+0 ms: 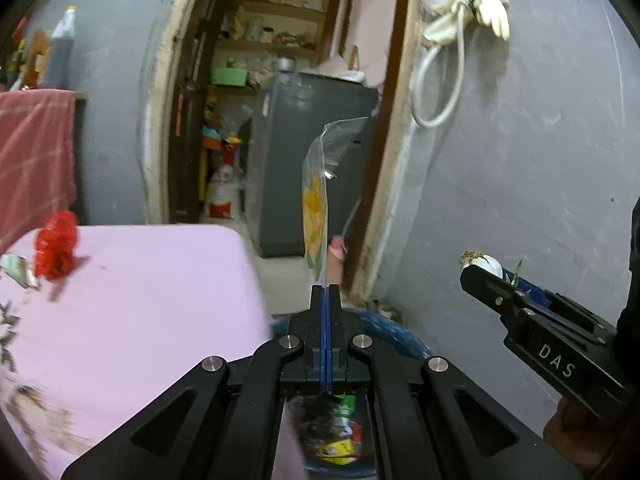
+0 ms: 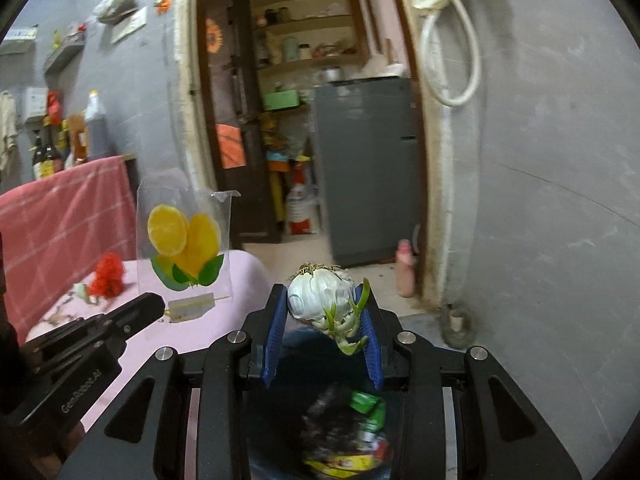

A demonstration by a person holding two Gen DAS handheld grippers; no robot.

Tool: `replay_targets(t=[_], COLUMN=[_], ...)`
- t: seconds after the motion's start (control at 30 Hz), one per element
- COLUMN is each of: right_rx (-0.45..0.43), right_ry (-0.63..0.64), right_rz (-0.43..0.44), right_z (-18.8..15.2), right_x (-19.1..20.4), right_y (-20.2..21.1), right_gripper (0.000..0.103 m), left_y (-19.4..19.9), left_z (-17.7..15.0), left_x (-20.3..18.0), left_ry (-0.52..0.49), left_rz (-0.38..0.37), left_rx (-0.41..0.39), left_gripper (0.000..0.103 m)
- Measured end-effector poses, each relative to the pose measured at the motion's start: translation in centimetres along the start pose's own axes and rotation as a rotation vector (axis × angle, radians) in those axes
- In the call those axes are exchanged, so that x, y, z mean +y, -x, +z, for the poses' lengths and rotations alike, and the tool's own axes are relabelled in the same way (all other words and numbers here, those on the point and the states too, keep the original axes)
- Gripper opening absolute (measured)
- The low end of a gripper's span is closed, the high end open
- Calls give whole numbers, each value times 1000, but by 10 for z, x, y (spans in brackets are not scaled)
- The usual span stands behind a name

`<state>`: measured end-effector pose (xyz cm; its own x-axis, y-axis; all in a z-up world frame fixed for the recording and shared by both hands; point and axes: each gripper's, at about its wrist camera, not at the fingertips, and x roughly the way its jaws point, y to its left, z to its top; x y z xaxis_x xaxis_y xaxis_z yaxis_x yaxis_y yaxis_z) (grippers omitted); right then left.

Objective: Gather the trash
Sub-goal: 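Carry the lemon-print bag and garlic over the bin and open both tools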

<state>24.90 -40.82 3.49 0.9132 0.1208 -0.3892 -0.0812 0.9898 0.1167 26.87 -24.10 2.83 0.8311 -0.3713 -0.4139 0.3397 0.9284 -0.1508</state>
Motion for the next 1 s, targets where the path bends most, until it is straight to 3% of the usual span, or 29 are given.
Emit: replay_targets(t=[0.4, 1.0], right_rx=[93, 144], right_ry=[-54, -132], right_rz=[-37, -16], right_z=[-40, -45], right_x=[-44, -57], right_y=[-19, -35], right_gripper=[32, 36], left_y=[-55, -68], left_z=[-30, -43], left_x=[-14, -8], left_ry=[3, 65], left_rz=[-18, 7], left_rx=[185, 221], left_gripper=[0, 0])
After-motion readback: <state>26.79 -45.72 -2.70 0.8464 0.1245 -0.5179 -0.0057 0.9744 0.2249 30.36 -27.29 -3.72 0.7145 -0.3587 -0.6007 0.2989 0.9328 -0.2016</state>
